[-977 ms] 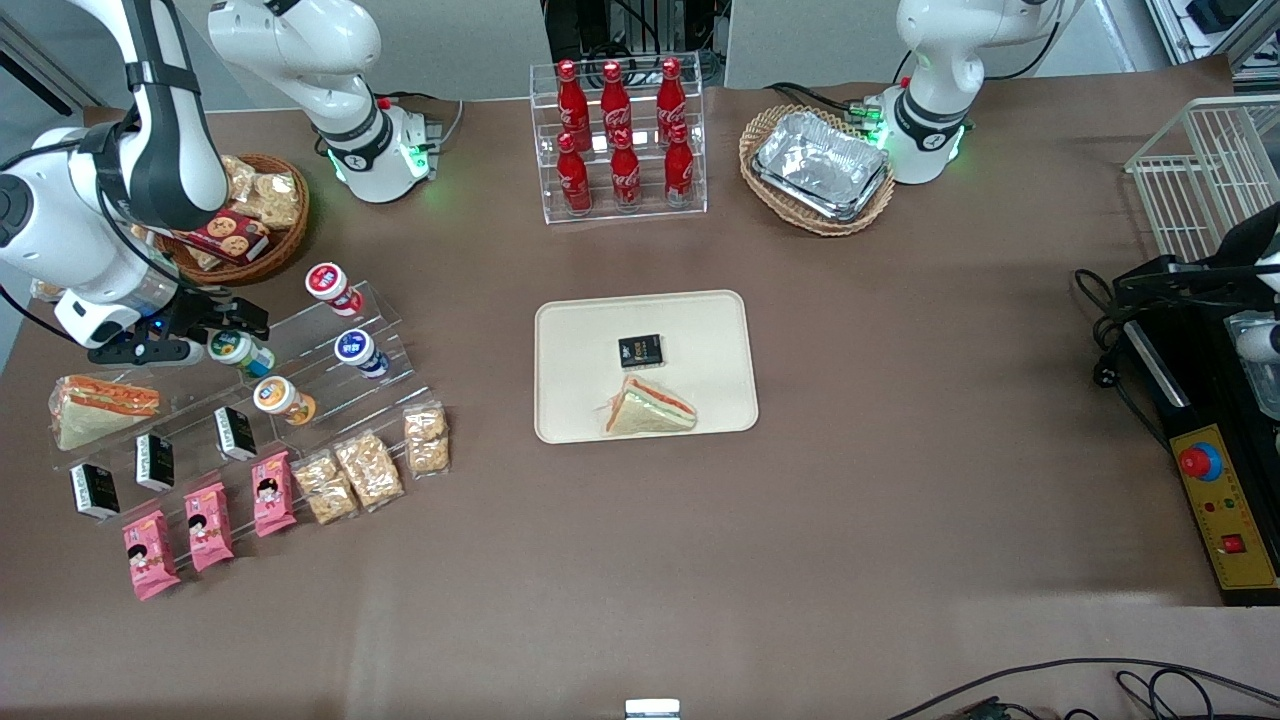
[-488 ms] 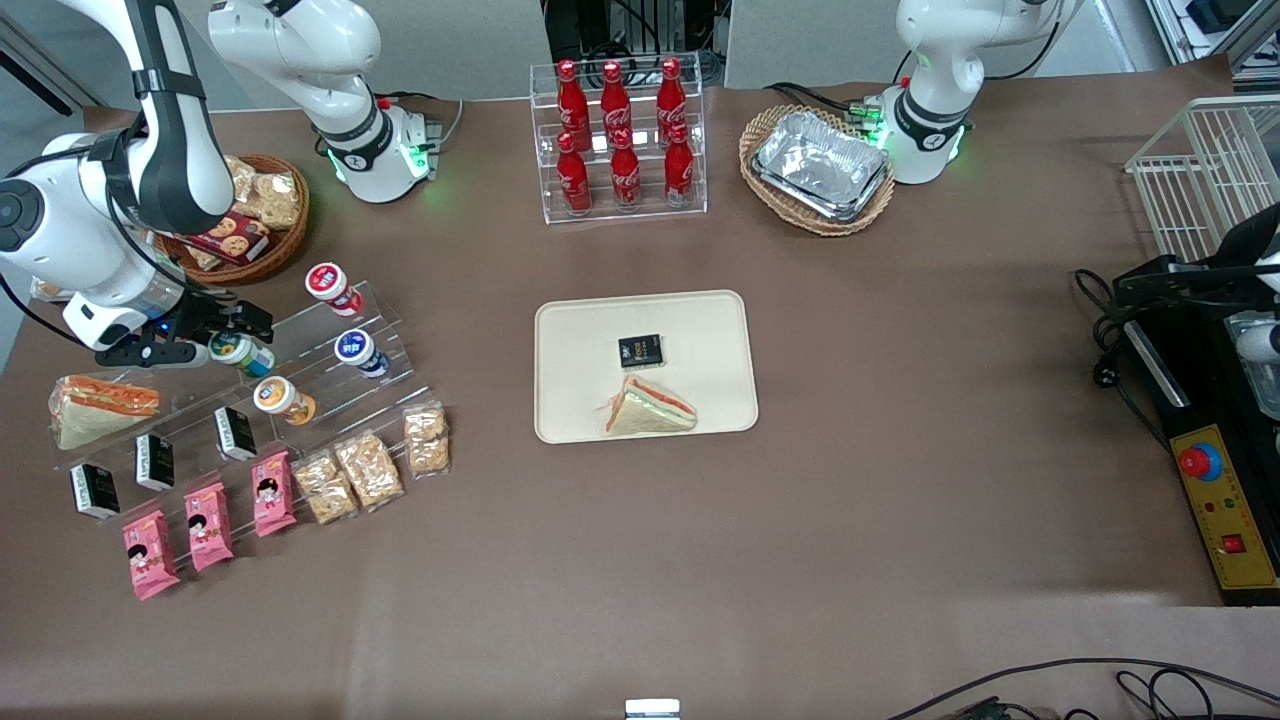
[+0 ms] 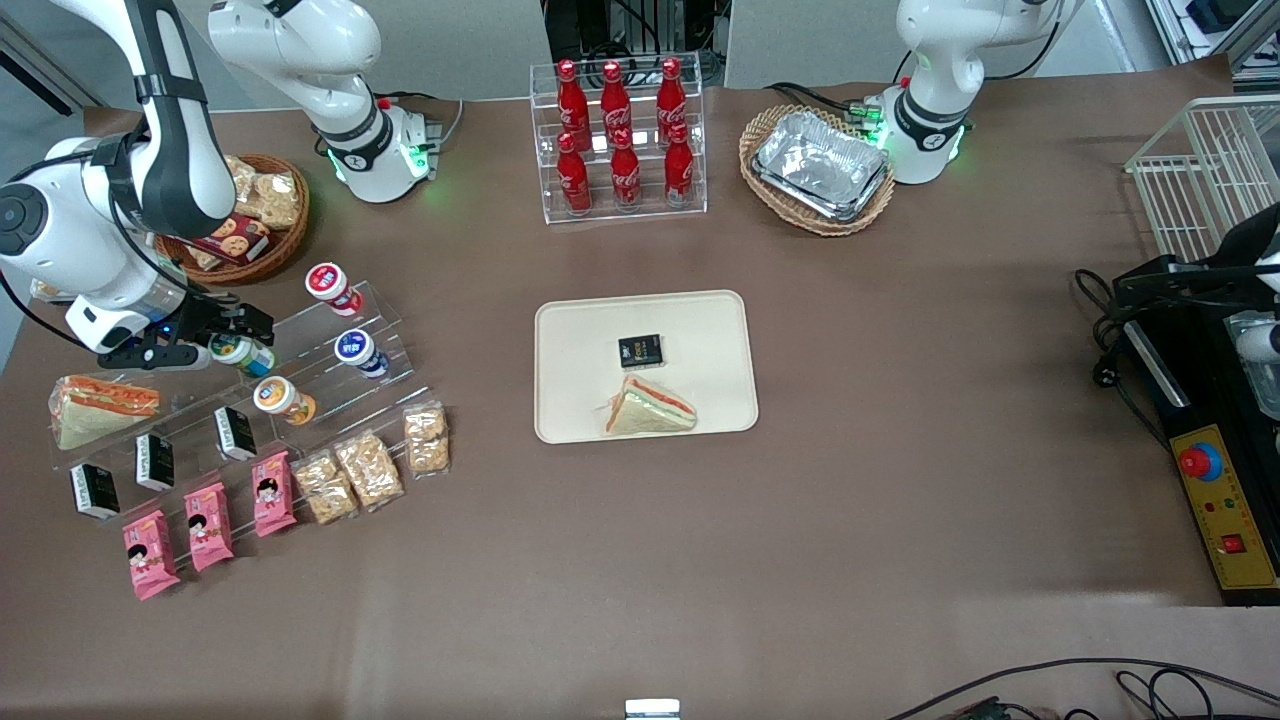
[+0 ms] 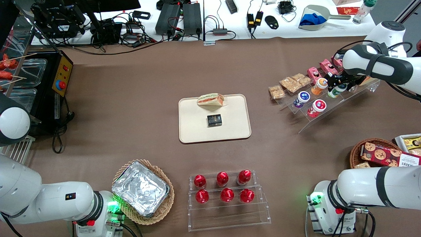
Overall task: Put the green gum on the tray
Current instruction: 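Lower the right gripper over the green gum jar and close on it, then lift the green gum jar out of the rack with the right gripper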
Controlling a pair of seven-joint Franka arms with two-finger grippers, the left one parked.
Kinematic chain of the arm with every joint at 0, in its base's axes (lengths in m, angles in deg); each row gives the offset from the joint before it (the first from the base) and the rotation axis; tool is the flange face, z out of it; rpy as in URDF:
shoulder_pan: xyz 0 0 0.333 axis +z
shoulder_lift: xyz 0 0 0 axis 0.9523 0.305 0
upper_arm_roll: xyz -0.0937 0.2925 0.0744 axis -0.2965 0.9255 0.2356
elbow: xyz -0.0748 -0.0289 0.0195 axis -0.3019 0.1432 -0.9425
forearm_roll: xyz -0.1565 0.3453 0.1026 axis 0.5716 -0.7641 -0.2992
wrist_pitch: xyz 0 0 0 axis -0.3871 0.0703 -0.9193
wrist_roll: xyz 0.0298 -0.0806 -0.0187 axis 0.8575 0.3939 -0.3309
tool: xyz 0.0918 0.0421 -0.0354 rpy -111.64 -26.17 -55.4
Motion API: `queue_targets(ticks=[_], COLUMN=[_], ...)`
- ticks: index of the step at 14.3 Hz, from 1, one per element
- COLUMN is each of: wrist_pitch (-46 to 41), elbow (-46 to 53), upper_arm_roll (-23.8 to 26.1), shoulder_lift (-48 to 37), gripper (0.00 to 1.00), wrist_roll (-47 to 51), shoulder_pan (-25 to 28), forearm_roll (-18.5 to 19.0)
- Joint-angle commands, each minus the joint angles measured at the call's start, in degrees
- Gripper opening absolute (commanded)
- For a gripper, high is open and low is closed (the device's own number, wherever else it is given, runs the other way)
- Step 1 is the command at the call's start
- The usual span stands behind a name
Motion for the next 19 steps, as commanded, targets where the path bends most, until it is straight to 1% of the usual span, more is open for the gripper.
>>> queue_targets(ticks=[1, 2, 4, 5, 7, 9, 11, 13, 16, 18, 19], wrist_pitch=[1.46, 1.46, 1.46, 1.46, 1.38, 0.33, -3.61, -11.24, -25.56, -32.6, -34.99], elbow=[-0.46, -0.46, -0.37, -0.37, -0.37, 0.16, 1.99, 7.07, 19.1, 25.79, 27.74], upper_arm_roll=[0.29, 0.29, 0.29, 0.29, 0.29, 0.29, 0.29, 0.38, 0.91, 3.79, 6.16], shoulder_lift=[0.16, 0.25, 0.42, 0.42, 0.42, -0.71, -3.52, -5.02, -4.41, -3.88, -3.97], gripper=[0.47, 0.33, 0.17, 0.15, 0.07, 0.04, 0.0, 0.0, 0.0, 0.0, 0.0], wrist_roll=[-0.33, -0.33, -0.33, -0.33, -0.42, -1.03, -1.82, -1.91, -1.13, 0.79, 4.46], shoulder_pan=[-0.76, -0.76, -0.76, -0.76, -0.76, -0.76, -0.67, -0.59, -0.06, 0.03, 0.03], forearm_roll=[0.58, 0.58, 0.58, 0.58, 0.58, 0.58, 0.58, 0.49, 0.31, -0.3, -0.48])
